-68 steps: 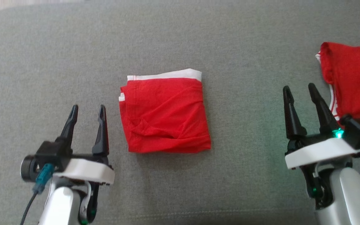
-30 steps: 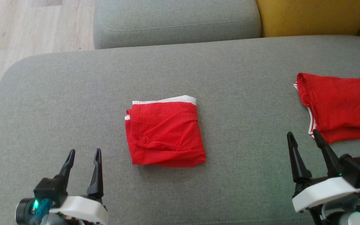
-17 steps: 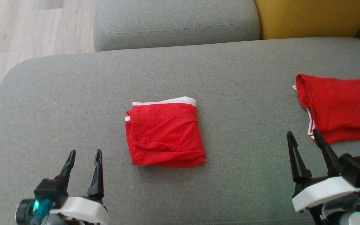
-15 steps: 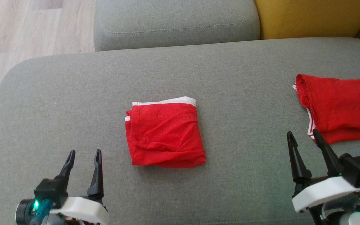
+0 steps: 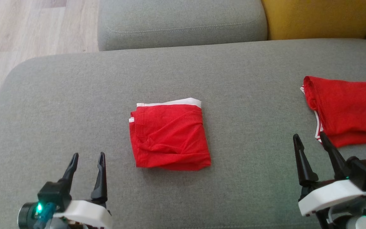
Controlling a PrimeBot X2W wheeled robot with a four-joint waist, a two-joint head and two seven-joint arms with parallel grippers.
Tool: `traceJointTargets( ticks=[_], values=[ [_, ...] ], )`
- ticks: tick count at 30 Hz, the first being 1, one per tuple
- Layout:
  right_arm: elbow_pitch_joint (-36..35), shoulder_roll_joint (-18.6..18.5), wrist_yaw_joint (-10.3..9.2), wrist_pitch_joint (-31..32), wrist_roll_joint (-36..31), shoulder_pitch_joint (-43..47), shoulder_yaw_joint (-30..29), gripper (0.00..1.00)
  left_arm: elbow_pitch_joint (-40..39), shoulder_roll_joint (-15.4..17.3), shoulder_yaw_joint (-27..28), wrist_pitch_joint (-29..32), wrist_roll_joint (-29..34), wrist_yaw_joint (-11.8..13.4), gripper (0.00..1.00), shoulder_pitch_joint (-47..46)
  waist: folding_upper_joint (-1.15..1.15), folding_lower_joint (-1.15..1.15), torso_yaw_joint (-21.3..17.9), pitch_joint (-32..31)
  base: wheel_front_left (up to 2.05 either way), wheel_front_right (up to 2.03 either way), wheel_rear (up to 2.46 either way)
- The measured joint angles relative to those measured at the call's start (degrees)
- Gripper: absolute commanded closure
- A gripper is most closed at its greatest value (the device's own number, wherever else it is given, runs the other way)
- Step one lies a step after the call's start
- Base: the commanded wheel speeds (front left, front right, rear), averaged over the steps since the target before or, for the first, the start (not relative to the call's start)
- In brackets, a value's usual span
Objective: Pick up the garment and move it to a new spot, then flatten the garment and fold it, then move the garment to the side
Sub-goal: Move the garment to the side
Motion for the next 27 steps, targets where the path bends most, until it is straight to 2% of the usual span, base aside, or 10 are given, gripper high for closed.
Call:
traceJointTargets(
  ticks=[6, 14, 27],
  values=[
    [0.00, 0.02, 0.00, 0.02, 0.00, 0.01, -0.99, 0.00, -0.27, 0.00, -0.62, -0.01, 0.00, 0.08, 0.00, -0.36, 0.00, 0.00, 1.07, 0.95, 0.00, 0.00, 0.00],
    [2.65, 0.04, 0.00, 0.02, -0.01, -0.58, -2.20, 0.00, -0.27, -0.86, -1.71, -1.45, 0.00, -0.02, 0.00, -6.25, 0.00, 0.00, 5.01, 3.85, 0.00, 0.00, 0.00],
    [21.39, -1.55, 0.00, -1.89, 2.23, -11.46, 3.77, 0.00, 4.35, -5.14, -5.17, -5.16, -1.57, -1.02, 0.00, -16.70, 0.00, 0.00, 16.61, 10.20, 0.00, 0.00, 0.00]
  ],
)
